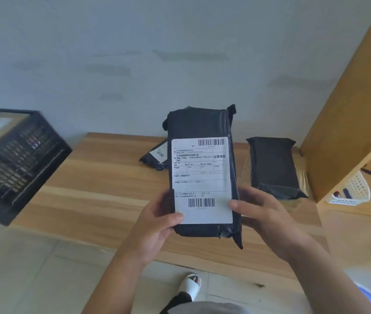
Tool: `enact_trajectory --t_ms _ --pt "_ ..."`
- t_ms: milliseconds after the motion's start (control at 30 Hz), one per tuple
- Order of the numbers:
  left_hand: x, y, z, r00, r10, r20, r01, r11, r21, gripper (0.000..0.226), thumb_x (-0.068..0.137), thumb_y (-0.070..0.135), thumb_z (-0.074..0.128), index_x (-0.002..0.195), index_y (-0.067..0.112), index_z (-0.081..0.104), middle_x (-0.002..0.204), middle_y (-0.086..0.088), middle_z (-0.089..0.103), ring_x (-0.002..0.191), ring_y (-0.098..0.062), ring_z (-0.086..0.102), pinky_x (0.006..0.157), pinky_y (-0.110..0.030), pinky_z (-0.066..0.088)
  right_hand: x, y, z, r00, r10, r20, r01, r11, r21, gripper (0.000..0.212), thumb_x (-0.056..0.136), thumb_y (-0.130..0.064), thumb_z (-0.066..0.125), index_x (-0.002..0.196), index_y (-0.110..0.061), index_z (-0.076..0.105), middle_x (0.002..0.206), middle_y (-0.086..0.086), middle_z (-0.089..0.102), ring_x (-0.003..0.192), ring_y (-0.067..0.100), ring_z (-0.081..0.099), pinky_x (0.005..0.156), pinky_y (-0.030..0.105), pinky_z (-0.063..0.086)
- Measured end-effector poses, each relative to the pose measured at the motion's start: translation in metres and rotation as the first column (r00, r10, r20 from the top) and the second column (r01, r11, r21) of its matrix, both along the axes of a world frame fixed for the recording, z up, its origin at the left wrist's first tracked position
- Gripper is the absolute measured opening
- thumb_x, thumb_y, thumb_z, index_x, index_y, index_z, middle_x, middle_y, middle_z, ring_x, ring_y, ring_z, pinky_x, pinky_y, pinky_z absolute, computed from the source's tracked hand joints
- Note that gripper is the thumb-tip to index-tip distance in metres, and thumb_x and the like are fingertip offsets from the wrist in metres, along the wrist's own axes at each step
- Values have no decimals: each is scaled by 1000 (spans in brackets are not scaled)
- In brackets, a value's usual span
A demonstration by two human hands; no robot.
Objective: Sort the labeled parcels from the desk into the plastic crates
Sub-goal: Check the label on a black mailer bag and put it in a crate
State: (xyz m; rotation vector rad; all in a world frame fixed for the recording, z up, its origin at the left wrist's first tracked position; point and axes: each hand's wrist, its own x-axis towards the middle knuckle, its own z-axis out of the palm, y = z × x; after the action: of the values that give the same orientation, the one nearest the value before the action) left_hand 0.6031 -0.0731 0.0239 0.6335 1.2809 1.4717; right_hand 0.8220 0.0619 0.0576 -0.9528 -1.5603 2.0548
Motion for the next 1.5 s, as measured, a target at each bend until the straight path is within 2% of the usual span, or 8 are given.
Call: enact_trajectory --t_ms 200,400,700,933,1067,1300,1400,1500 --pt "32 -39 -5 997 -22 -79 22 1000 4 80 69 14 78 144 9 51 138 -18 65 128 -40 62 98 -44 57 28 -26 3 1000 17 -7 -17 999 34 45 79 -20 75 124 -20 71 119 -3 77 110 20 74 93 38 56" --pt "67 -62 0 977 -69 -199 55 995 -78 76 72 22 78 143 15 55 142 -7 64 130 -33 62 106 -56 50 68 -49 -8 1000 -5 -31 6 1000 19 45 77 -17 74 122 -17 71 117 -2 78 106 20 75 89 36 59" --pt "105 -88 1 954 -89 -287 58 992 -114 66 72 22 80 135 28 65 139 -3 67 129 -29 62 111 -56 47 109 -78 -17 997 -13 -79 14 1000 3 44 76 -18 73 120 -16 72 117 -1 78 105 22 76 85 34 63" --pt "109 -138 3 954 54 -296 -94 988 -122 70 68 21 81 136 30 64 135 0 70 124 -24 67 107 -54 50 93 -98 -12 992 125 -18 -125 992 -3 49 80 -23 79 127 -15 69 118 0 78 109 21 74 101 44 53" --pt "106 -179 7 928 125 -351 -189 970 -154 69 77 13 74 140 36 59 133 7 71 124 -17 66 102 -41 54 65 -112 -6 975 220 -13 -219 975 32 49 78 -23 86 125 -16 71 118 -2 78 109 18 74 104 46 52" --pt "92 -249 7 888 299 -350 -379 907 -184 79 66 31 82 142 33 58 132 6 70 123 -20 66 108 -51 51 2 -151 -3 919 394 18 -394 918 48 42 80 -16 77 122 -16 72 117 -1 78 108 21 75 107 49 49" --pt "86 -282 1 866 387 -315 -457 870 -185 81 65 25 83 141 30 58 133 4 71 123 -21 66 108 -51 51 -28 -172 -7 881 473 31 -474 880 35 47 77 -19 79 123 -17 72 117 0 78 108 22 75 106 48 50" --pt "77 -322 -3 840 455 -294 -519 832 -196 77 68 22 82 141 29 59 134 5 70 124 -20 66 109 -50 50 -59 -204 -9 842 538 46 -540 841 44 37 86 -7 74 121 -16 72 116 0 78 107 22 75 99 44 54"
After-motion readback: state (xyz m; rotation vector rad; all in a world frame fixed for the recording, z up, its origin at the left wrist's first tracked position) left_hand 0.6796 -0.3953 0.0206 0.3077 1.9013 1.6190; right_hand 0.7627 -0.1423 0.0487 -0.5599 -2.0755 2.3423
